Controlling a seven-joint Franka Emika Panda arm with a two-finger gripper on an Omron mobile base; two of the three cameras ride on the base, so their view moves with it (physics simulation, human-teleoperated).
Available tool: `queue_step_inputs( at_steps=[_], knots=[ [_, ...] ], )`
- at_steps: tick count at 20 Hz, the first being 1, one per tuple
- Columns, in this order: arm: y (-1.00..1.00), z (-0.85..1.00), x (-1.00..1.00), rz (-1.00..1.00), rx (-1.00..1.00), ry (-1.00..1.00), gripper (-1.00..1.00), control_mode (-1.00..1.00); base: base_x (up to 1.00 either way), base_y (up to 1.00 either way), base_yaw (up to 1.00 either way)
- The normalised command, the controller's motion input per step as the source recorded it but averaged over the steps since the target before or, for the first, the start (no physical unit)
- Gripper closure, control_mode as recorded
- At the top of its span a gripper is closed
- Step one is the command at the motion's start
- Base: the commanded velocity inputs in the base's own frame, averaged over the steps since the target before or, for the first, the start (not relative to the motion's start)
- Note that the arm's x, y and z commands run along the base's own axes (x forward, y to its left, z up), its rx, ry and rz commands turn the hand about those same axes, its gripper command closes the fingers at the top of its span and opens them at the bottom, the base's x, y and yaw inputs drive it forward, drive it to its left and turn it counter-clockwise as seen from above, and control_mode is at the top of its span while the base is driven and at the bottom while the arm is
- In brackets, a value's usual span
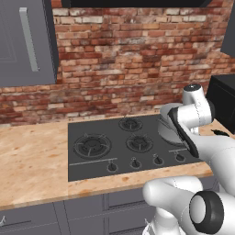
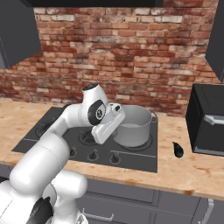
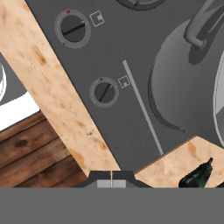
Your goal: Turn on the burner for the pot on the stove. Wait thirty seconds for the pot to heat up. Then add the eggplant to the pot.
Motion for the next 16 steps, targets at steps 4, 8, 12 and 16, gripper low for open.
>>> queue_step_inputs(
  at_steps=[4,8,12,16],
  knots=[
    [0.0,0.0,0.0,0.0,0.0,0.0,1.0,-1.0,0.0,0.0,0.0],
    [0.0,0.0,0.0,0.0,0.0,0.0,1.0,-1.0,0.0,0.0,0.0],
    [0.0,0.0,0.0,0.0,0.0,0.0,1.0,-1.0,0.0,0.0,0.0],
    [0.0,0.0,0.0,0.0,0.0,0.0,1.0,-1.0,0.0,0.0,0.0]
  ],
)
